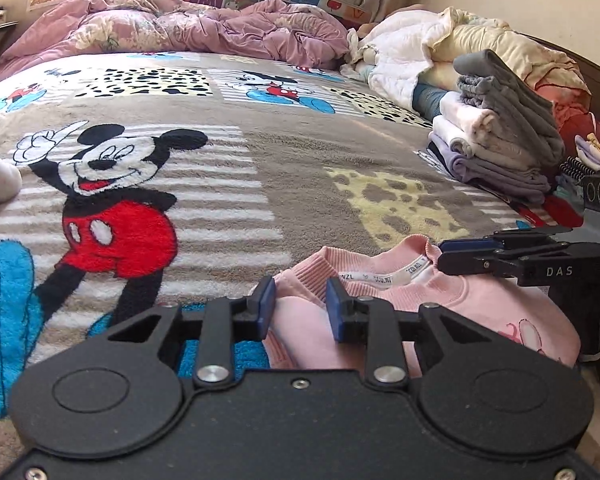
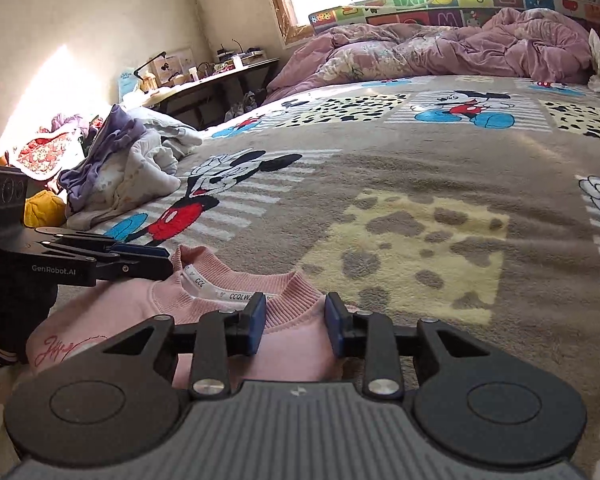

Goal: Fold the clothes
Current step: 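Lift the folded sweatshirt with both grippers and carry it toward the headboard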

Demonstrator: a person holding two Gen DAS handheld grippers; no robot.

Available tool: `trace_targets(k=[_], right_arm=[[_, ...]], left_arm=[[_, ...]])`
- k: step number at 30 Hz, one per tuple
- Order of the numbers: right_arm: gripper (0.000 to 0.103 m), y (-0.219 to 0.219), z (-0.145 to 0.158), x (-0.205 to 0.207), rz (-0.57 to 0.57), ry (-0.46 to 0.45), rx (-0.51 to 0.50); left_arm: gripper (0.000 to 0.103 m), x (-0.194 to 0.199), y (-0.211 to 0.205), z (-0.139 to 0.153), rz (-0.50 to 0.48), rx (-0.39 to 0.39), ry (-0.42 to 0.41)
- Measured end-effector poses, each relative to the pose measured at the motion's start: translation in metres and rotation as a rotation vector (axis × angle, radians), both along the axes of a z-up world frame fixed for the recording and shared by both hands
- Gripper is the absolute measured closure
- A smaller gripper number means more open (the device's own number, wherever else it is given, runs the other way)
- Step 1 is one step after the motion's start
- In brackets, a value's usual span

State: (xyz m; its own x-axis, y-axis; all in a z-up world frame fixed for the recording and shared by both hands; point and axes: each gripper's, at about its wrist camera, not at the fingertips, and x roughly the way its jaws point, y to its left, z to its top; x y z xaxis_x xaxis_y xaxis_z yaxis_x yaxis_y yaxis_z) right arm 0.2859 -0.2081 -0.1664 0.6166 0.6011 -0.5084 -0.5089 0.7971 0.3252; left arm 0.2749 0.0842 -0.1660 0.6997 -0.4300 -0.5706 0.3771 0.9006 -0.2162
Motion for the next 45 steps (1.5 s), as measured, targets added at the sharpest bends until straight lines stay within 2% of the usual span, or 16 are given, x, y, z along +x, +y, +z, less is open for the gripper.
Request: trace_targets(k=[5,7,10,12,17,20,22,23,24,26,32,34,37,38,40,45], right_arm=[[0.071,-0.002,0.002,0.006,-0.012,0.049,0.015],[0.069,-0.009,0.012,-0.004,-0.077,0.044,0.038],[0.064,-0.027,0.018,-0.028,-0.181,0.069,0.113],[0.058,-0.040,0.017,-0.046,-0.242,0.107,0.179],[0.045,-0.054,-0.003,-0.096,-0.347,0.232,0.378],[0.036,-0.052,-0.018,-0.119,-0.409,0.290,0.469],[0.045,-0.043,-0.022,-0.126,-0.437,0.275,0.462],[0.052,-0.039,-0.025,-0.124,-0.445,0.287,0.467],[0.069,-0.036,-0.028,-0.122,-0.451,0.305,0.475],[0.074,-0.033,-0.033,-0.119,-0.464,0.332,0.501],[0.083,-0.045,-0.028,-0.145,-0.462,0.386,0.590],[0.083,-0.052,-0.022,-0.162,-0.444,0.406,0.609],[0.075,-0.057,-0.020,-0.184,-0.426,0.424,0.556],[0.072,-0.059,-0.019,-0.187,-0.439,0.395,0.537],[0.037,-0.064,-0.019,-0.192,-0.472,0.330,0.504],[0.032,-0.057,-0.025,-0.159,-0.426,0.332,0.516]], left_arm=[[0.076,-0.002,0.001,0.004,0.028,-0.012,0.019],[0.074,-0.008,0.003,0.013,0.055,-0.015,0.026],[0.059,-0.029,0.011,0.025,0.111,-0.047,0.022],[0.057,-0.052,0.020,0.028,0.167,-0.116,0.037],[0.048,-0.107,0.041,0.011,0.264,-0.438,0.177],[0.047,-0.123,0.037,-0.009,0.326,-0.521,0.251],[0.052,-0.126,0.036,-0.015,0.378,-0.565,0.260],[0.062,-0.126,0.036,-0.016,0.401,-0.584,0.257],[0.065,-0.125,0.037,-0.019,0.428,-0.616,0.275],[0.080,-0.135,0.039,-0.018,0.449,-0.661,0.310],[0.086,-0.163,0.043,-0.014,0.510,-0.795,0.416],[0.084,-0.185,0.046,-0.009,0.519,-0.777,0.426],[0.047,-0.204,0.059,-0.013,0.533,-0.739,0.390],[0.047,-0.204,0.062,-0.015,0.525,-0.725,0.368],[0.046,-0.196,0.063,-0.015,0.490,-0.706,0.365],[0.044,-0.162,0.052,-0.011,0.413,-0.619,0.295]])
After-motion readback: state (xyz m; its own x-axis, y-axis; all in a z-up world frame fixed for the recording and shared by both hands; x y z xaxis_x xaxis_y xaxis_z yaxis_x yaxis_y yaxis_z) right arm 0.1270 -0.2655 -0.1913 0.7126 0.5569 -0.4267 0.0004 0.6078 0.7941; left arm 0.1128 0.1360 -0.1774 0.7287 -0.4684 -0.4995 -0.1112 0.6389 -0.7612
